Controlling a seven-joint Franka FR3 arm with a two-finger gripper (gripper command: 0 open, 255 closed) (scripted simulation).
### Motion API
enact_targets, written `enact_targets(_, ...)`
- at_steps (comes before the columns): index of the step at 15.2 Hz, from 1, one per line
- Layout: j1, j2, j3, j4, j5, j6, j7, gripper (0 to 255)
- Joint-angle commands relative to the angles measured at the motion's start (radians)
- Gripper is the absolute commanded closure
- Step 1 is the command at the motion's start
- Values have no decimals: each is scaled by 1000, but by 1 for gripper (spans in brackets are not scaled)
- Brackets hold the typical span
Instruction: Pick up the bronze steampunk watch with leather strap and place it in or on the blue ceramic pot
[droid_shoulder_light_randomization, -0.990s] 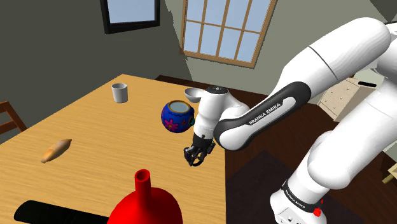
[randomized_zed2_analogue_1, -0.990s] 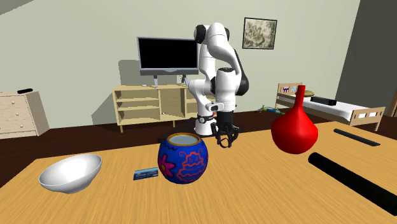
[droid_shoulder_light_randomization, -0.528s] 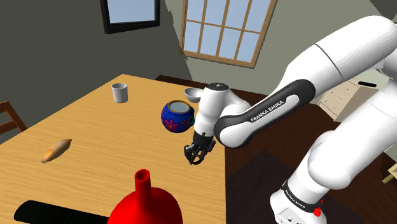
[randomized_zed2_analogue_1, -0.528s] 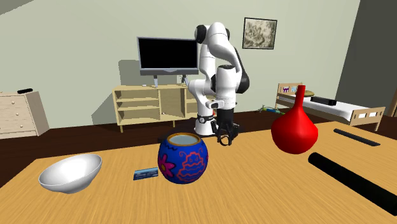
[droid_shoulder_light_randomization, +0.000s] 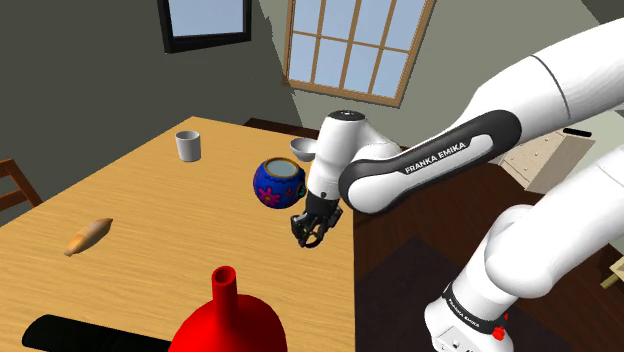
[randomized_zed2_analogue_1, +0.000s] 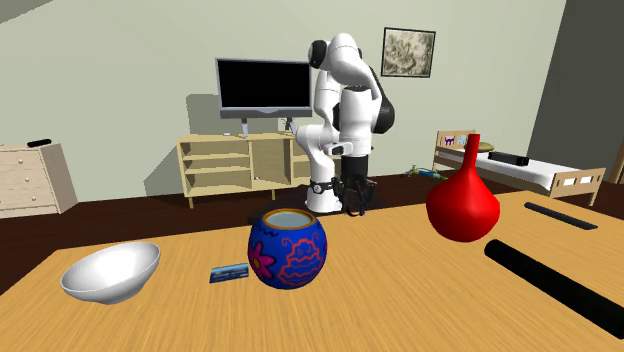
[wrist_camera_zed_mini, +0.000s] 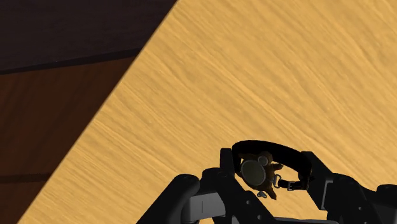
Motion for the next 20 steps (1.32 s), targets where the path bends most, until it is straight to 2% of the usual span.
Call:
enact_targets(1, 4, -23, -7, 10, 7, -33, -5, 255)
enact_targets(20, 16, -173, -68, 161, 17, -330, -26, 255)
